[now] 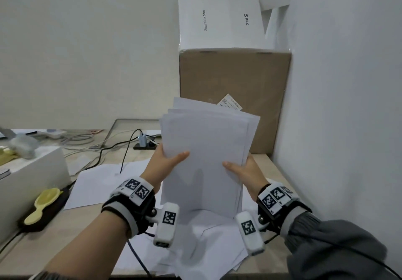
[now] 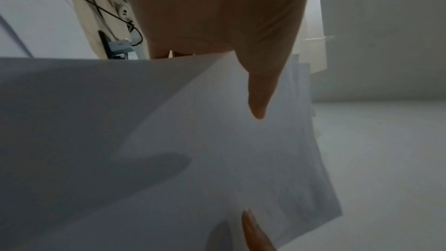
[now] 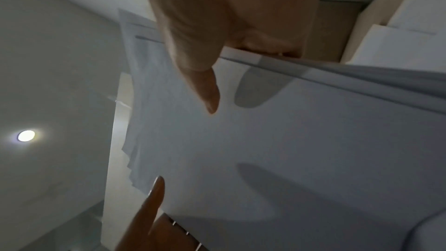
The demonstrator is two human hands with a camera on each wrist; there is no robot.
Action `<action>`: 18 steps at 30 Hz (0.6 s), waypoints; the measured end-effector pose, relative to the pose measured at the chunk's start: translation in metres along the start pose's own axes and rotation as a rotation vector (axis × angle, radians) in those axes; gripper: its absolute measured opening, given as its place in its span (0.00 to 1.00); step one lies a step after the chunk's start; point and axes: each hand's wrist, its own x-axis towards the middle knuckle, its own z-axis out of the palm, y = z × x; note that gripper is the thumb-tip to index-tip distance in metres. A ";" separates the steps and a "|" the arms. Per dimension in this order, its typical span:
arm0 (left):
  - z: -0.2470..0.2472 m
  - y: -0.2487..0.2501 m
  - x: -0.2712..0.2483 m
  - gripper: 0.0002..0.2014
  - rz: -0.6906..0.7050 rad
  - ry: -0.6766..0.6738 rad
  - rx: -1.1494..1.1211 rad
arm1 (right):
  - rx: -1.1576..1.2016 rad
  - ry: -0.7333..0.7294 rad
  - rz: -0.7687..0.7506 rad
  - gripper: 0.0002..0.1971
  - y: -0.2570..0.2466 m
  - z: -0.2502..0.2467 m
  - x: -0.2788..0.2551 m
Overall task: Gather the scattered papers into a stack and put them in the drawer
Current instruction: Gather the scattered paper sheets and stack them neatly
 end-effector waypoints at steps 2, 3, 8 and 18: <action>0.000 0.006 0.004 0.39 0.012 0.004 0.004 | 0.029 0.003 -0.017 0.32 -0.005 -0.004 0.001; -0.001 0.007 0.006 0.37 0.017 0.007 -0.006 | 0.040 0.003 -0.026 0.33 -0.005 -0.006 0.002; -0.006 -0.010 -0.002 0.32 -0.059 -0.036 -0.027 | 0.103 0.002 0.016 0.31 0.001 -0.007 -0.004; 0.009 -0.023 0.002 0.36 -0.085 -0.020 -0.033 | 0.047 0.110 -0.071 0.11 -0.013 0.015 -0.003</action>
